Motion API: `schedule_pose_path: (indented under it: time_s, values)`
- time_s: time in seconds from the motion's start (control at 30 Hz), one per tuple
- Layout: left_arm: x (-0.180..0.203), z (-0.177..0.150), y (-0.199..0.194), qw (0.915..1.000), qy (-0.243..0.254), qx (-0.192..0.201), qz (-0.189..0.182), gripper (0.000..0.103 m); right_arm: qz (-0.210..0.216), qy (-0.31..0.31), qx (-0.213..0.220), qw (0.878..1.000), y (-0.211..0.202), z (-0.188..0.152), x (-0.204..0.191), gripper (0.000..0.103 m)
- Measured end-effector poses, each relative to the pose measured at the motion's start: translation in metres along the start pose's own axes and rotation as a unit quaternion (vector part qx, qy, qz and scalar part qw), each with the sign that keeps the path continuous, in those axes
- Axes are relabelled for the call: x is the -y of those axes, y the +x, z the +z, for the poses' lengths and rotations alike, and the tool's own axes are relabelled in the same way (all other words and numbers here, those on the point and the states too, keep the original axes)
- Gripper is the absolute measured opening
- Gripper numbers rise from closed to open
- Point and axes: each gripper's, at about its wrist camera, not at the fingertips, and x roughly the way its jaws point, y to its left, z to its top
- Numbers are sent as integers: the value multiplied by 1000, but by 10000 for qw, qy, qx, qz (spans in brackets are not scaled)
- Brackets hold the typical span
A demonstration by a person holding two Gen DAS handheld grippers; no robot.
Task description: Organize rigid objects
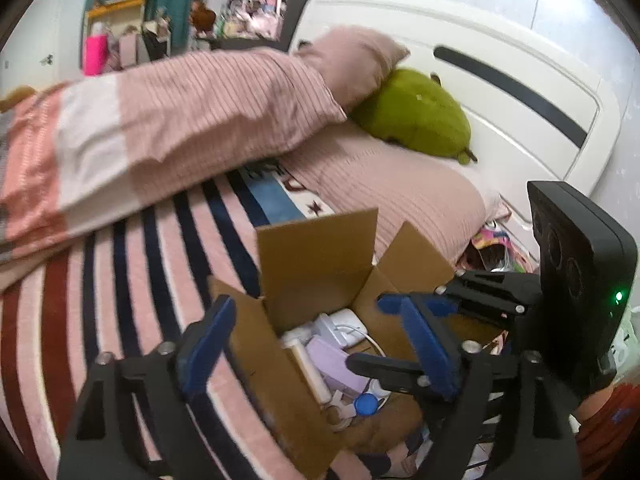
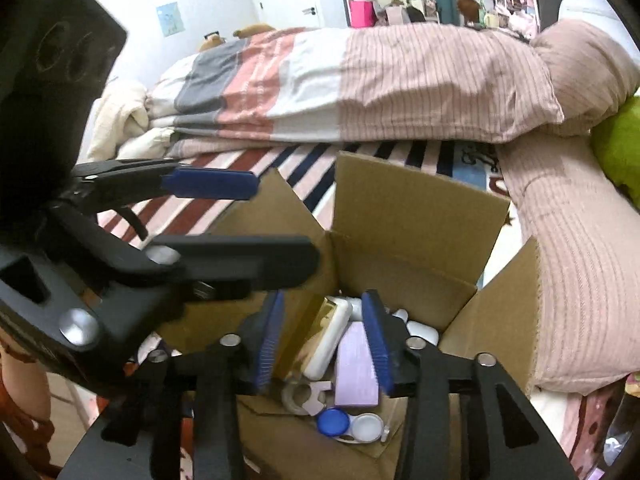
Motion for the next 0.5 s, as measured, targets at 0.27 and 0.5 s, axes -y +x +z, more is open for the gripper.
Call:
schedule_pose_path:
  time_s: [0.27,0.5]
  values:
    - [-23,-25,-78,9900,-354,940,993,102,-182,-513,813,9952,-34,7,-28,91]
    - [-54,-56,-114,9730,-799,1265,1758,103,-123,-715,1387,9877,-52,4,-49,100]
